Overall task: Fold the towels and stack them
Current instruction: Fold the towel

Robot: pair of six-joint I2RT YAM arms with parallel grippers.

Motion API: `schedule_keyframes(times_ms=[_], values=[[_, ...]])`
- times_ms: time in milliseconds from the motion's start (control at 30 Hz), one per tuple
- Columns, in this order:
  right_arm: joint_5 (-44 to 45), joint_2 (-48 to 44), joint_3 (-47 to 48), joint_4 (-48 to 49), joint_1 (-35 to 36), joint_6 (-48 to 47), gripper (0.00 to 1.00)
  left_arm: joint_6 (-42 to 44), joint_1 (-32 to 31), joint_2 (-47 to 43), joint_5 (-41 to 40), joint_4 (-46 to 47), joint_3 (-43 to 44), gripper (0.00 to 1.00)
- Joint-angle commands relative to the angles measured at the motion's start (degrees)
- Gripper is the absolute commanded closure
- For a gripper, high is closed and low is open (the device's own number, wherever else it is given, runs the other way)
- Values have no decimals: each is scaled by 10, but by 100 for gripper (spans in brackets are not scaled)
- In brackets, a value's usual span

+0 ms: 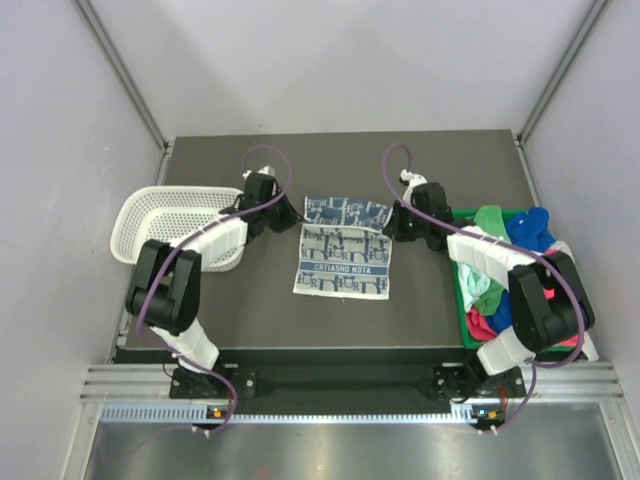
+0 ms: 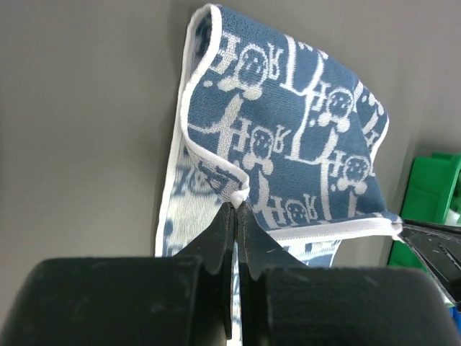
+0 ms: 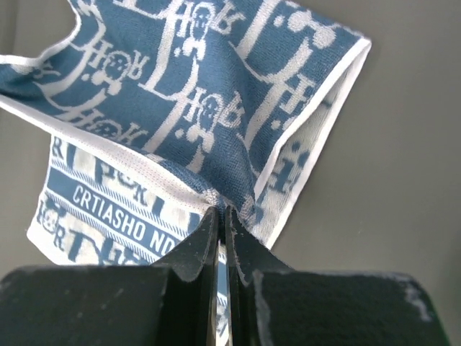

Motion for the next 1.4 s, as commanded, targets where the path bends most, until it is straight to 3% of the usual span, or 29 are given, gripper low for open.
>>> schedule_keyframes(times_ms=[0, 667, 1367], values=[[35, -42, -38, 44, 14, 8, 100, -3, -14, -52, -26, 27, -35, 100], [81, -147, -130, 9, 94, 16, 100, -23, -78, -168, -101, -1, -151, 100], [84, -180, -180, 0, 125, 38, 100, -25, -100, -200, -120, -19, -215, 100]])
